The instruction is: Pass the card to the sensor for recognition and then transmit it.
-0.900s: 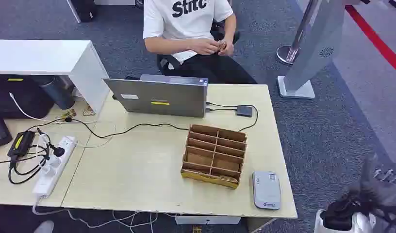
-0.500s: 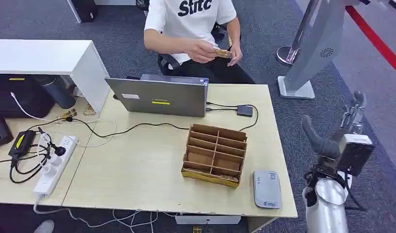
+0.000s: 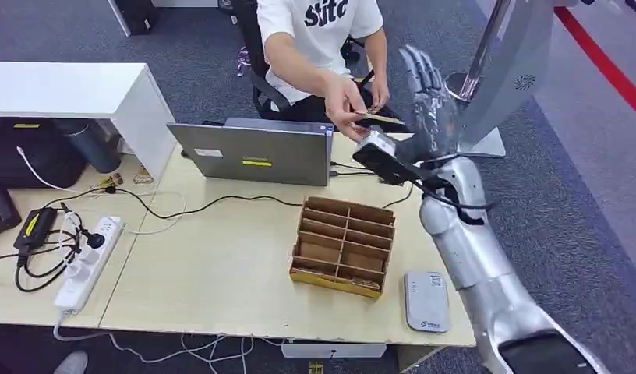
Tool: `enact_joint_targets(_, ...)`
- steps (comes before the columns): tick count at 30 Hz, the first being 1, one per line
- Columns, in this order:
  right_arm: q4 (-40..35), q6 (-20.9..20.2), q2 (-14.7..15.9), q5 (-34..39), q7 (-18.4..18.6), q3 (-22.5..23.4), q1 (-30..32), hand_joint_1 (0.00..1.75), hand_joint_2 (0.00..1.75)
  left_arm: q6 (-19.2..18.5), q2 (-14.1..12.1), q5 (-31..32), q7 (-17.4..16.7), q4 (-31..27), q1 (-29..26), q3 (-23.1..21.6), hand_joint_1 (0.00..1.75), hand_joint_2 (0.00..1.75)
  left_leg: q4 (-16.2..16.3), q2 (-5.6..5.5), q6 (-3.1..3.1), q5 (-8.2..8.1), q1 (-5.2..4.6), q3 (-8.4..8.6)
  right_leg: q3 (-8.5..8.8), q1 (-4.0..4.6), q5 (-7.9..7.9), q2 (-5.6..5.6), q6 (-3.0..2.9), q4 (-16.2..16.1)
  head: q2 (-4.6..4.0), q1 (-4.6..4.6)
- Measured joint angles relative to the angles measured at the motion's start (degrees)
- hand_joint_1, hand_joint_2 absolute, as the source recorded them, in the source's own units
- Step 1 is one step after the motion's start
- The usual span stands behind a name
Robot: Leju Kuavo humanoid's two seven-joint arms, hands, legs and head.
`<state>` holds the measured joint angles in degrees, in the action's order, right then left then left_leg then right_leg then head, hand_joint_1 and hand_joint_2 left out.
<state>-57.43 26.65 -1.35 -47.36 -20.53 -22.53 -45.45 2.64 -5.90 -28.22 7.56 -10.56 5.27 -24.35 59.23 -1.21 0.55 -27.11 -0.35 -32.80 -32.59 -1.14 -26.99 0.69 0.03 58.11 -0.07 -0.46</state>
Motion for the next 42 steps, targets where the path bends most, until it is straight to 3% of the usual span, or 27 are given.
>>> enact_joint_targets(9,14.13,-3.02,-3.26,2.31,-0.72,-4.14,-9.5,0.0,1.75,2.47,0.13,0.35,-1.47,0.0,1.06,-1.18,0.0,1.75,0.0,-0.13,-0.02,0.04,0.03,-0.1,-0.05,0.05,0.07,-0.13,-0.06,-0.01,0.0,0.0)
enact_joint_targets(10,14.57,-3.45,-3.39,2.75,-0.91,-4.36,-9.69,0.21,1.75,2.71,0.15,0.48,-1.42,0.0,1.06,-1.2,0.0,1.75,0.0,-0.14,-0.02,0.04,0.03,-0.1,-0.05,0.05,0.07,-0.13,-0.05,-0.01,0.0,0.02)
enact_joint_targets(12,15.18,-4.36,-3.56,3.48,-1.27,-4.64,-9.87,1.41,1.75,3.02,0.17,0.59,-1.27,0.0,1.06,-1.23,0.0,1.75,0.0,-0.14,-0.02,0.04,0.03,-0.11,-0.05,0.05,0.07,-0.13,-0.05,-0.01,0.0,0.0)
enact_joint_targets(13,15.4,-4.79,-3.65,3.8,-1.33,-4.75,-9.87,1.59,1.75,3.19,0.15,0.64,-0.99,0.0,1.06,-1.23,0.0,1.75,0.0,-0.14,-0.02,0.04,0.03,-0.1,-0.05,0.05,0.07,-0.13,-0.05,-0.01,0.0,0.02)
enact_joint_targets(15,15.73,-5.12,-3.65,4.17,-1.35,-4.95,-9.87,1.69,1.75,3.28,0.17,0.85,-0.79,0.0,1.06,-1.23,0.0,1.75,0.0,-0.14,-0.02,0.04,0.03,-0.1,-0.05,0.05,0.07,-0.13,-0.05,-0.02,0.0,0.02)
enact_joint_targets(27,17.48,-5.73,-3.63,5.53,-1.62,-5.23,-9.85,1.75,1.75,3.37,0.07,1.29,-0.74,0.0,1.02,-1.53,0.0,1.75,0.01,-0.1,-0.04,0.06,0.03,-0.1,-0.1,0.05,0.13,-0.11,-0.07,-0.02,0.0,0.0)
enact_joint_targets(32,16.98,-5.88,-3.17,9.11,-3.82,-4.97,-9.16,1.75,1.75,3.37,0.07,1.07,-0.66,0.0,0.91,-1.53,0.0,1.75,0.01,-0.1,-0.04,0.06,0.03,-0.11,-0.12,0.05,0.13,-0.1,-0.07,-0.02,0.0,0.0)
enact_joint_targets(37,11.29,-6.93,-2.01,15.06,-6.12,-3.22,-5.01,1.75,1.75,3.52,0.09,0.22,0.26,0.0,0.44,-1.53,0.0,1.75,0.01,-0.11,-0.04,0.05,0.03,-0.13,-0.13,0.05,0.12,-0.11,-0.07,-0.04,0.0,0.02)
enact_joint_targets(42,0.53,-7.13,1.03,18.84,-6.53,-0.84,2.5,1.75,1.75,3.96,0.09,-1.35,1.59,0.0,-0.8,-1.33,0.0,1.75,0.01,-0.13,-0.01,0.03,0.02,-0.17,-0.14,0.05,0.11,-0.13,-0.05,-0.1,0.0,0.02)
